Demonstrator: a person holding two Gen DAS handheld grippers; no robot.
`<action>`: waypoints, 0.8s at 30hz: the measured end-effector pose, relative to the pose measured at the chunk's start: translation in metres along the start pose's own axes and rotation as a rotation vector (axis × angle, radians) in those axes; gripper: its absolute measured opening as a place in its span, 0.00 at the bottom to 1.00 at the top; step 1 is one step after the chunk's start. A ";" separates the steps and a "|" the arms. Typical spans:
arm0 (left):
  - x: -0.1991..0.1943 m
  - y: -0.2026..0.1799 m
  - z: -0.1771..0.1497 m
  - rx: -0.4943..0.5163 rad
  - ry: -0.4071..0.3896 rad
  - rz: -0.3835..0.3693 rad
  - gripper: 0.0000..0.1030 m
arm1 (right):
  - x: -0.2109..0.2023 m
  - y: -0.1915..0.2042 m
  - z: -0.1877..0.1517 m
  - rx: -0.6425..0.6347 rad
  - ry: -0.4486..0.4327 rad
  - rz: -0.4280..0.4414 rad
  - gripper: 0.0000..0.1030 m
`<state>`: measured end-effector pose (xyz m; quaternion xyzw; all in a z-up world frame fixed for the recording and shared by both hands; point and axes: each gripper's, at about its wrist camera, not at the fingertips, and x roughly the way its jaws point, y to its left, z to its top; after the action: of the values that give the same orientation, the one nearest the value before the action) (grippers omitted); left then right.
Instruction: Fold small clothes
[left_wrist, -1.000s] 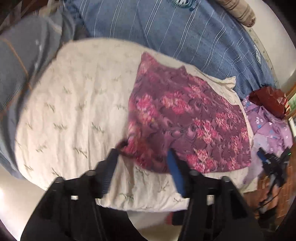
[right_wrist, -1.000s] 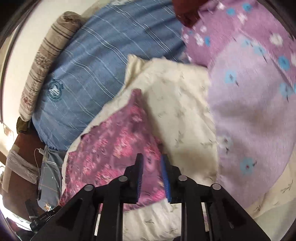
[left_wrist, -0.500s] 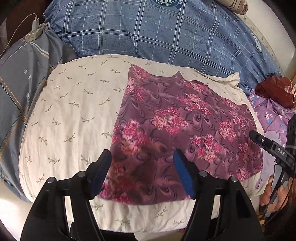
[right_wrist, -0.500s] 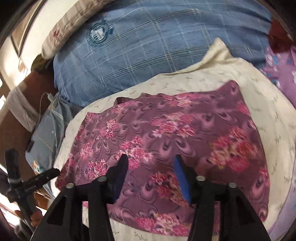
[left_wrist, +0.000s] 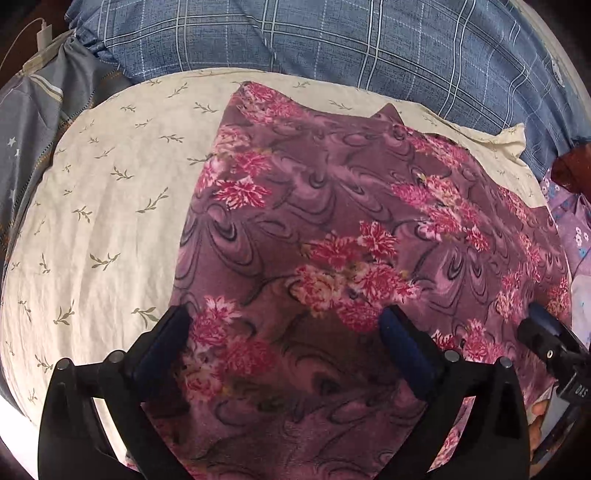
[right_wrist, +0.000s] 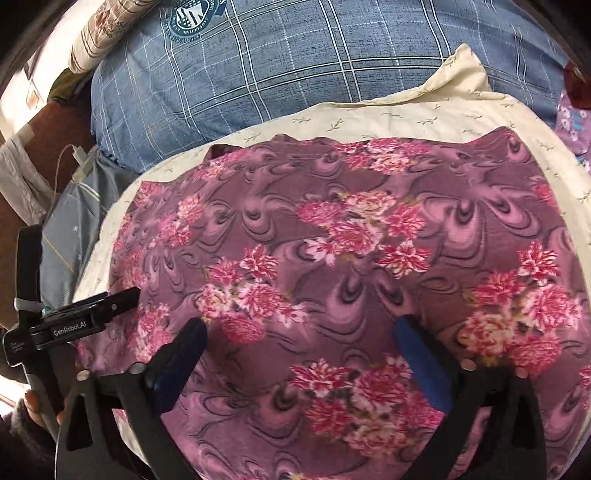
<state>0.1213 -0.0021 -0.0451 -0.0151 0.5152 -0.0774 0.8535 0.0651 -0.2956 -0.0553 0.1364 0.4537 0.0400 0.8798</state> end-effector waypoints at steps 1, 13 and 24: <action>0.000 0.000 0.000 0.004 0.005 -0.004 1.00 | 0.001 -0.002 0.001 0.020 -0.006 0.003 1.00; -0.060 0.033 0.019 -0.048 -0.102 -0.155 1.00 | 0.011 0.029 -0.015 -0.162 -0.056 -0.184 1.00; 0.005 0.127 0.037 -0.317 0.149 -0.441 1.00 | 0.006 0.054 -0.034 -0.197 -0.031 -0.238 1.00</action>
<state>0.1708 0.1203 -0.0457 -0.2545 0.5662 -0.1806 0.7629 0.0439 -0.2360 -0.0634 -0.0047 0.4470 -0.0223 0.8943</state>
